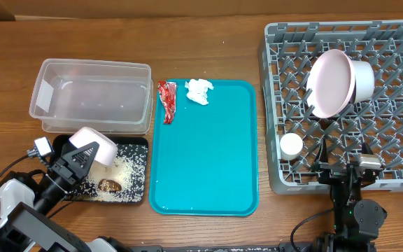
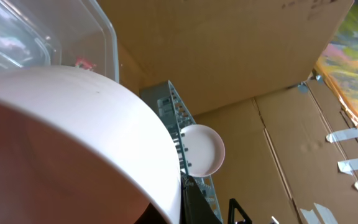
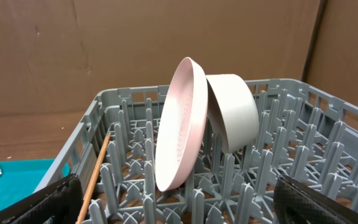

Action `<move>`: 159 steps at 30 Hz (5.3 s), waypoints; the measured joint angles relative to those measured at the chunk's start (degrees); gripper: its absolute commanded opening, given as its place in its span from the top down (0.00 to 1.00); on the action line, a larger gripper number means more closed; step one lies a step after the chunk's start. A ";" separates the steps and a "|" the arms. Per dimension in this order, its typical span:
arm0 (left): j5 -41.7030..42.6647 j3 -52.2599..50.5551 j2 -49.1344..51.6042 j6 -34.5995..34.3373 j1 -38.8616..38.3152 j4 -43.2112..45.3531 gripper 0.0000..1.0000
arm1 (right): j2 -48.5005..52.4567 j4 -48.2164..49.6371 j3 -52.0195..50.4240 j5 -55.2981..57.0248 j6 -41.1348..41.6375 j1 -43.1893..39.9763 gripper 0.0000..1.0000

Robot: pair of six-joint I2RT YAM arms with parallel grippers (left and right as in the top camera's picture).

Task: Sort waste into correct bins and load items into the dishwasher
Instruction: 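Lift the pink bowl and tip its food scraps onto the black tray, then carry the pink bowl to the dish rack and release it, then grasp the white tissue with the left gripper and drop it in the clear bin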

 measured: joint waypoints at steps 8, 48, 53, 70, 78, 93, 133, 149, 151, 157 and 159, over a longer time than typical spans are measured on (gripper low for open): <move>-3.50 3.28 0.02 16.98 -5.33 -26.84 0.96 | 0.00 0.02 0.00 -0.02 0.00 0.00 0.00; -34.64 56.87 42.05 -104.28 -84.89 99.03 0.96 | -0.04 -0.02 0.00 -0.02 0.00 0.00 0.00; -34.64 60.13 46.84 -107.03 -87.41 101.72 0.96 | -0.04 0.00 0.00 -0.02 -0.02 0.00 0.00; -32.22 60.41 51.49 -109.70 -86.79 102.38 0.00 | -0.04 -0.02 0.00 0.00 0.00 0.00 0.00; -27.56 60.43 51.49 -112.54 -84.11 102.27 0.00 | -0.04 -0.02 0.00 -0.02 0.00 0.00 0.00; -28.13 61.16 41.05 -97.66 -77.66 58.14 0.00 | -0.07 0.00 0.00 -0.02 0.00 0.00 0.00; -96.26 61.64 41.33 -58.27 -77.94 18.12 0.38 | -0.09 0.00 0.00 -0.02 0.00 0.00 0.00; -94.38 62.27 43.74 -55.69 -77.53 15.34 0.96 | -0.09 0.00 0.00 -0.02 0.00 0.00 0.00; -93.55 63.36 43.23 -55.69 -77.26 11.89 0.96 | -0.11 0.00 0.00 0.00 0.02 0.00 0.00; -92.50 67.30 34.86 -56.35 -75.12 -0.28 0.96 | -0.11 0.00 0.00 -0.04 0.02 0.00 0.00; -92.59 67.95 30.21 -56.57 -73.55 -3.37 0.96 | -0.09 0.00 0.00 -0.02 0.02 0.00 0.00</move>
